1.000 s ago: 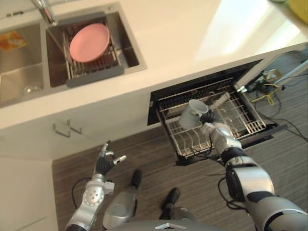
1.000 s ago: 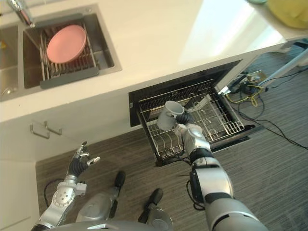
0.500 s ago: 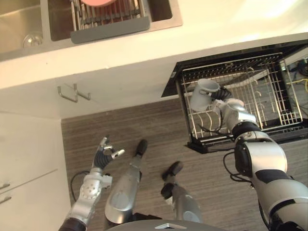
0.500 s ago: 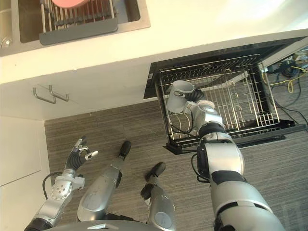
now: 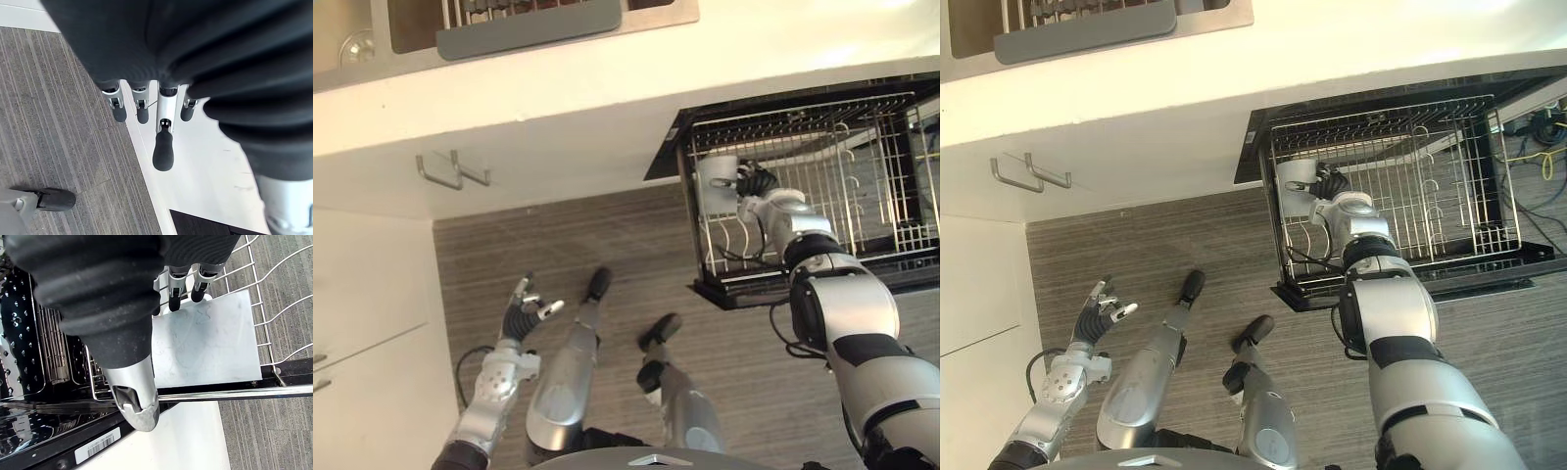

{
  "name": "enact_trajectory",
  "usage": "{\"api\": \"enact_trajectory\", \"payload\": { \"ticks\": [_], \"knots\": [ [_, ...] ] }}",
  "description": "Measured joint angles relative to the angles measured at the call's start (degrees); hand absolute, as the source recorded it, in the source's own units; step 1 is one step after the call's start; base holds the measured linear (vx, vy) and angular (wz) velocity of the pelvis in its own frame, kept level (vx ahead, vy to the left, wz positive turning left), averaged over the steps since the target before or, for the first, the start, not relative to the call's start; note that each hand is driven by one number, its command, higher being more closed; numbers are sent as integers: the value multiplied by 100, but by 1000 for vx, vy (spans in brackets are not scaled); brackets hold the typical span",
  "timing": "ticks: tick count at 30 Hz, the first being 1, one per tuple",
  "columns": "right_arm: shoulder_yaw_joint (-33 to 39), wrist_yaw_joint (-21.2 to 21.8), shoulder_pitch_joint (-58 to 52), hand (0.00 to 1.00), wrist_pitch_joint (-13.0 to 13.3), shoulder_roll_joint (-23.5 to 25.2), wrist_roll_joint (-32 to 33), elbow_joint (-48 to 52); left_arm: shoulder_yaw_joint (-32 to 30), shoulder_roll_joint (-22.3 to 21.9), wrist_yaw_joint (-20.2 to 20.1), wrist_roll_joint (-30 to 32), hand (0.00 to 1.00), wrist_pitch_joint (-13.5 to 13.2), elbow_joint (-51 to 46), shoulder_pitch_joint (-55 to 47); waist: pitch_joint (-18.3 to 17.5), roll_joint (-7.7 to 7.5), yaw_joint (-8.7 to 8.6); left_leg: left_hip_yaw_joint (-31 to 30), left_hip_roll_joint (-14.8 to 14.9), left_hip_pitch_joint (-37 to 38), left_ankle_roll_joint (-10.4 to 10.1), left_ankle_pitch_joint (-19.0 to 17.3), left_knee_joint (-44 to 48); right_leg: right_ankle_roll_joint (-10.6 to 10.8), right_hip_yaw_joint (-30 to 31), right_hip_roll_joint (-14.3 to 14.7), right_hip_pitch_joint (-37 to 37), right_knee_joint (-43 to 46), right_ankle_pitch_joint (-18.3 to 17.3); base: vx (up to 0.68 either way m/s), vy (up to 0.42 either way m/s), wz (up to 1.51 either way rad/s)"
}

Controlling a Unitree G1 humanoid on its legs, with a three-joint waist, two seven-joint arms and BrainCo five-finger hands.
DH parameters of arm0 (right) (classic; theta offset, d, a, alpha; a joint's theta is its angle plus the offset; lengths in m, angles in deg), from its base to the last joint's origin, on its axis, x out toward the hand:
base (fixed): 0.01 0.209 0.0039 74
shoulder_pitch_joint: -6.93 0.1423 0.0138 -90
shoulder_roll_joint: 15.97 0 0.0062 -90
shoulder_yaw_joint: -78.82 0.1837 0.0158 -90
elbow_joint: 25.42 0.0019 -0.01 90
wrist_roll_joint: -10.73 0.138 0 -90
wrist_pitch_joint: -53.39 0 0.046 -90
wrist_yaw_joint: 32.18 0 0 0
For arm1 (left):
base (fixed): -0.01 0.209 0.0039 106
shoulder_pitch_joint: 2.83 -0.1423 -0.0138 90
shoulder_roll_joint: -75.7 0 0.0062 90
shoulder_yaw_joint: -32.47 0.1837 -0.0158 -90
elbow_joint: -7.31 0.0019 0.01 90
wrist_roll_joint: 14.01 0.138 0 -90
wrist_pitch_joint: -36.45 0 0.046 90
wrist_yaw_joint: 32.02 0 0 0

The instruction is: Walk over to the sink, pick up the cup, carry it to the dishwasher, place the cup inside the dishwasher, then close the dishwasher door

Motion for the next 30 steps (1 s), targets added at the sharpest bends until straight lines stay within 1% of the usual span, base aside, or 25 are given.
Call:
{"api": "enact_trajectory", "payload": {
  "ticks": [2, 3, 5, 6, 7, 8, 9, 10, 11, 12, 13, 14, 15, 16, 17, 18, 19, 20, 22, 23, 24, 25, 28, 30],
  "knots": [
    [-1, -1, -1, 0, 84, -1, 34, 147, -39, -1, 54, 5, 0, 58, -40, -7, 22, -42, -20, 36, 39, 55, -21, 8, -10, -16, 45, 30, 29, -1, 9, -9, -24, -14],
    [-8, 1, -39, 0, 120, -1, 72, 354, -98, 0, 62, 6, 0, 91, -91, -20, 33, -66, -60, 50, 60, 93, -33, 8, -11, -28, 54, 47, 65, -9, 16, -9, -15, -17],
    [-46, 9, -313, 0, 307, -3, 85, 1087, -208, 6, 85, 6, 0, 150, -150, -51, 14, -139, -91, 202, 132, 303, -58, 24, -134, -50, 191, 84, 162, -18, 29, -5, -15, -27],
    [-94, 7, -433, 0, 356, -4, 85, 1346, -227, 6, 88, 6, 0, 169, -149, -74, 5, -161, -122, 240, 146, 382, -62, 30, -177, -51, 218, 88, 203, -21, 29, 0, -12, -34],
    [-200, 4, -711, 0, 440, 1, 84, 1876, -283, 3, 94, 27, 0, 176, -146, -159, -61, -248, -179, 375, 182, 487, -71, 28, -257, -59, 326, 102, 228, -22, 23, 17, -12, -39],
    [-227, 3, -1044, 0, 461, 36, 94, 2411, -362, 6, 144, 86, 0, 187, -126, -272, -169, -392, -252, 509, 216, 566, -64, 17, -327, -65, 418, 118, 228, -27, 21, 29, -12, -37],
    [-221, 1, -1261, 0, 461, 60, 158, 2700, -391, 7, 187, 120, 0, 193, -74, -322, -241, -472, -307, 543, 220, 585, -50, 6, -328, -70, 463, 123, 229, -27, 14, 50, -10, -35],
    [-206, 1, -1593, 0, 475, 125, 223, 3035, -409, 10, 234, 126, 0, 196, 54, -386, -360, -593, -358, 617, 231, 634, -30, -32, -328, -69, 530, 125, 241, -27, 8, 107, -10, -38],
    [-169, 1, -2236, 0, 485, 294, 298, 3577, -417, 5, 308, 183, 0, 213, 374, -493, -612, -770, -460, 753, 235, 753, -48, -97, -330, -57, 662, 121, 300, -27, -24, 93, -7, -41],
    [-152, 3, -2514, 0, 485, 376, 309, 3796, -417, -2, 310, 220, 0, 216, 490, -546, -732, -823, -501, 796, 235, 798, -45, -128, -329, -53, 695, 116, 325, -27, -34, 171, -5, -39],
    [-44, 14, -3070, 0, 497, 541, 311, 4246, -415, -26, 316, 237, 0, 217, 698, -621, -931, -884, -613, 851, 221, 917, -46, -160, -328, -30, 763, 104, 406, -27, -61, 152, 3, -25],
    [145, 8, -3615, 0, 550, 736, 314, 4704, -452, -106, 323, 239, 0, 210, 912, -630, -1103, -872, -695, 927, 212, 1024, -43, -191, -328, 0, 851, 91, 483, -25, -83, 172, 6, -25],
    [243, 12, -3898, 0, 571, 864, 325, 4969, -533, -176, 319, 240, 0, 203, 1033, -638, -1211, -867, -735, 975, 209, 1061, -44, -212, -329, 9, 896, 85, 495, -25, -91, 112, 11, -26],
    [342, 15, -4478, 0, 677, 1132, 446, 5515, -738, -367, 315, 239, 0, 187, 1278, -701, -1483, -823, -859, 1052, 211, 1079, -36, -282, -330, 4, 967, 80, 479, -25, -118, 106, 12, -34],
    [386, 71, -5026, 0, 747, 1404, 524, 6057, -978, -507, 293, 224, 0, 184, 1525, -752, -1616, -762, -942, 1126, 205, 1208, -36, -310, -331, 21, 1046, 71, 554, -17, -130, 104, 9, -33],
    [417, 125, -5273, 0, 812, 1556, 538, 6295, -1073, -573, 281, 215, 0, 173, 1674, -759, -1645, -716, -989, 1152, 204, 1293, -37, -336, -333, 31, 1096, 70, 619, -15, -146, 77, 10, -34],
    [454, 255, -5748, 0, 985, 1835, 662, 6675, -1278, -716, 248, 103, 0, 175, 1946, -760, -1766, -617, -1078, 1229, 205, 1388, -39, -381, -365, 43, 1163, 63, 675, -2, -190, 32, 9, -25],
    [452, 283, -5935, 0, 1057, 1955, 682, 6825, -1366, -784, 237, 54, 0, 170, 2072, -756, -1824, -565, -1111, 1272, 206, 1433, -34, -414, -366, 59, 1200, 62, 696, 0, -206, 28, 19, -34],
    [416, 518, -6481, 0, 1210, 2320, 744, 7286, -1678, -969, 154, -229, 0, 171, 2505, -756, -2016, -369, -1250, 1394, 207, 1602, -69, -503, -369, 91, 1326, 60, 796, -10, -231, 24, 18, -30],
    [397, 565, -6586, 0, 1237, 2393, 767, 7380, -1717, -1003, 136, -283, 0, 175, 2576, -755, -2048, -328, -1266, 1419, 208, 1655, -69, -520, -369, 74, 1362, 59, 828, -8, -249, 17, 16, -27],
    [337, 699, -6745, 0, 1314, 2494, 770, 7501, -1748, -1029, 126, -396, 0, 179, 2718, -758, -2119, -271, -1291, 1444, 211, 1740, -74, -549, -371, 56, 1441, 64, 888, -18, -262, 2, 15, -22],
    [220, 781, -6852, 0, 1319, 2503, 772, 7620, -1750, -1027, 125, -466, 0, 218, 2818, -757, -2176, -231, -1351, 1462, 211, 1784, -66, -576, -371, 59, 1458, 65, 969, -37, -265, -3, 13, -17],
    [165, 946, -6878, 0, 1406, 2508, 762, 7662, -1757, -1011, 130, -589, 0, 336, 3002, -730, -2280, -219, -1385, 1565, 215, 1997, -45, -637, -371, 71, 1526, 69, 1149, -67, -266, 18, 15, -12],
    [174, 966, -6869, 0, 1429, 2506, 766, 7662, -1756, -999, 130, -587, 0, 368, 3014, -730, -2285, -211, -1385, 1595, 213, 2124, -74, -658, -370, 125, 1592, 69, 1259, -80, -233, 27, 18, -17]
  ]
}}
